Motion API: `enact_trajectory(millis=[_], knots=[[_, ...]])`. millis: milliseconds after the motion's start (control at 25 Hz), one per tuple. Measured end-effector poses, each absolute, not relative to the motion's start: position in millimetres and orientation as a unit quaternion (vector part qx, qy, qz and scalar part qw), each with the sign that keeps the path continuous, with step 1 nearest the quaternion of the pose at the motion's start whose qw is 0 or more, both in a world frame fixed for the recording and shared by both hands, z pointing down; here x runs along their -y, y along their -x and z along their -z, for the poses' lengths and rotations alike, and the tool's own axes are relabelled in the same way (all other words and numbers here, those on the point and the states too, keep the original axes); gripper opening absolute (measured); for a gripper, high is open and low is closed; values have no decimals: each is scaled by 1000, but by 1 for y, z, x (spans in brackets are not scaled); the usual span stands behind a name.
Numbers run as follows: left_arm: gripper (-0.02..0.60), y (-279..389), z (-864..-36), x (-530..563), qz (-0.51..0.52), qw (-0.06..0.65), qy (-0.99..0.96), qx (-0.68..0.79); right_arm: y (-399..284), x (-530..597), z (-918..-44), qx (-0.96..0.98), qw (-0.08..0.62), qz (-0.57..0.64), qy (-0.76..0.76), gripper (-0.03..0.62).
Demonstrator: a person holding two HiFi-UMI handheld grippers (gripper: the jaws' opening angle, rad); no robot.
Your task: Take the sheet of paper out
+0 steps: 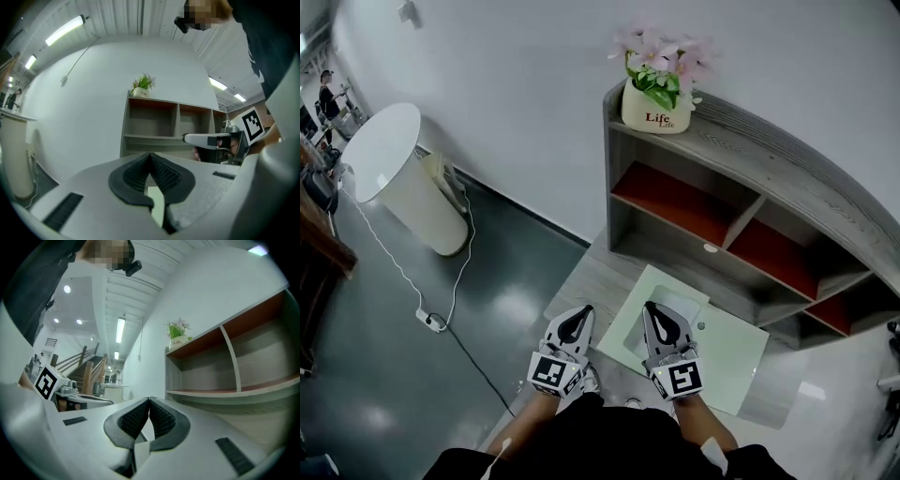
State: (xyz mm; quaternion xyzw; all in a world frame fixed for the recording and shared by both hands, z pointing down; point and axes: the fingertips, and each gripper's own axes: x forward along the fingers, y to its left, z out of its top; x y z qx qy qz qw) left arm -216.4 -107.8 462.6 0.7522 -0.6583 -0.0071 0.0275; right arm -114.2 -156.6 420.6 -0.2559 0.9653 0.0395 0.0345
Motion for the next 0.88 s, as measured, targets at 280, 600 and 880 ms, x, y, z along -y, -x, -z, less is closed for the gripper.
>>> enact_trajectory(millis=[280, 600, 880], knots=[[6, 214, -466, 147, 12, 34, -807, 590, 110, 171, -431, -944, 4, -40, 328, 23], [6, 186, -488, 173, 0, 50, -852, 520, 66, 177, -463, -910, -40, -18, 412, 23], [6, 157, -508, 185, -16, 68, -862, 503, 24, 186, -514, -898, -85, 33, 431, 23]])
